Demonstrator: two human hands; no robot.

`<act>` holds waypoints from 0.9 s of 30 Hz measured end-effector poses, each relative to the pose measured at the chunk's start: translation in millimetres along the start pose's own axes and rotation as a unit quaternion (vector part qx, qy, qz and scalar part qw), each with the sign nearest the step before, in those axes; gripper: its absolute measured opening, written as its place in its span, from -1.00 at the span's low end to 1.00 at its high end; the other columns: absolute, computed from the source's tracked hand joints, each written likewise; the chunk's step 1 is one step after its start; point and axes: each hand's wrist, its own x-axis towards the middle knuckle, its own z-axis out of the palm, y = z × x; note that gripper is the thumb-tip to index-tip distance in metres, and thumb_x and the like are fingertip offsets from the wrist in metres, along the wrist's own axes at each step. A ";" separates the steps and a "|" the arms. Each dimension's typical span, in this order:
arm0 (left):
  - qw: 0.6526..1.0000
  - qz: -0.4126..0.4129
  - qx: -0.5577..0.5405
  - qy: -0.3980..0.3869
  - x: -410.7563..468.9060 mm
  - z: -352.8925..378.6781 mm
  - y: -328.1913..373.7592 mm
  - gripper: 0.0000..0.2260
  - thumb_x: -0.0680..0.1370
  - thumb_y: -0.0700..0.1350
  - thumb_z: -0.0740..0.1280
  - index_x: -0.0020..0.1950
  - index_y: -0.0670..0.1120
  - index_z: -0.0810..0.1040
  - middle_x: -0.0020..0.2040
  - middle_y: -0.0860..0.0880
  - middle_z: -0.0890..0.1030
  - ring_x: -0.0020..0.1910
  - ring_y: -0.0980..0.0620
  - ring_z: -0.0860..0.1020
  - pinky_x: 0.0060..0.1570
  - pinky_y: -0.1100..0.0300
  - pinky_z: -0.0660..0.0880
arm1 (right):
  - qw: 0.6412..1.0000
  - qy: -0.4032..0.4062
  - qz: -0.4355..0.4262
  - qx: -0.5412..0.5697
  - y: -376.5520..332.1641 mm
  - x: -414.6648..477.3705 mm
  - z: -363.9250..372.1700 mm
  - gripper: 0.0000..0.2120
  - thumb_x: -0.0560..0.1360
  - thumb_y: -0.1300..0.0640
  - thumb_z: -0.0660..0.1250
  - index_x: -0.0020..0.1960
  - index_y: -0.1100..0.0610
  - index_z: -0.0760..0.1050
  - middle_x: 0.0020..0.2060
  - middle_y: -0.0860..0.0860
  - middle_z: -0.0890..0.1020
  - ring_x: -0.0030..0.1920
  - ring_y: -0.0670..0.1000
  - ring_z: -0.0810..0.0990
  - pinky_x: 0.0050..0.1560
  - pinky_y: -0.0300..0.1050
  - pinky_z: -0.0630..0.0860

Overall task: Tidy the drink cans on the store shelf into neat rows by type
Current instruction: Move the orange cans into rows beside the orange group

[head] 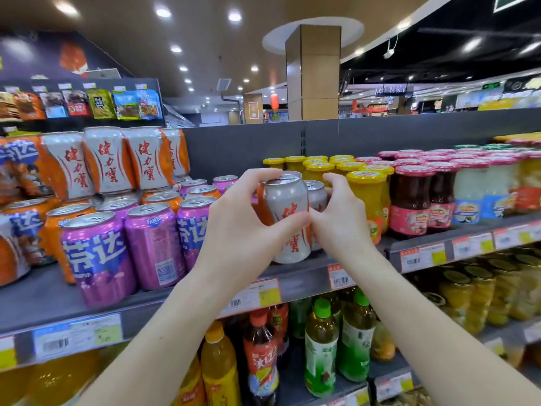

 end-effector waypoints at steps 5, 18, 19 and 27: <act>1.000 -0.003 -0.006 0.001 0.0 1.1 0.3 -0.46 0.37 0.07 0.61 0.31 0.15 0.54 0.07 0.24 0.61 0.02 0.27 0.62 -0.05 0.35 0.59 | 0.999 -0.038 -0.015 -0.010 9.0 3.3 2.7 -0.40 0.57 0.08 0.37 0.55 0.10 0.25 0.32 0.02 0.57 0.13 -0.09 0.53 0.09 -0.26 0.44; 0.999 0.015 -0.036 -0.027 6.6 26.2 9.9 -0.45 0.36 0.08 0.62 0.30 0.14 0.53 0.07 0.28 0.59 0.06 0.23 0.60 -0.06 0.32 0.60 | 0.996 -0.027 -0.068 0.060 0.9 -61.5 -35.5 -0.43 0.40 -0.05 0.53 0.36 -0.16 0.43 0.16 -0.30 0.58 0.18 -0.28 0.52 0.10 -0.29 0.50; 0.999 0.017 -0.027 -0.032 7.2 29.4 9.3 -0.44 0.35 0.10 0.62 0.31 0.16 0.52 0.07 0.30 0.58 0.08 0.22 0.60 -0.02 0.26 0.62 | 0.996 -0.004 -0.066 0.057 1.0 -58.9 -32.8 -0.45 0.38 -0.03 0.53 0.33 -0.15 0.46 0.13 -0.29 0.60 0.15 -0.27 0.53 0.08 -0.27 0.52; 0.992 0.090 0.083 0.017 7.5 7.9 3.6 -0.56 0.49 0.07 0.50 0.33 0.06 0.52 0.20 0.14 0.55 0.14 0.22 0.54 0.09 0.41 0.47 | 0.998 0.050 -0.026 -0.002 13.0 -44.2 -12.4 -0.41 0.36 -0.16 0.55 0.32 -0.02 0.50 0.10 -0.15 0.61 0.12 -0.13 0.57 0.11 -0.13 0.56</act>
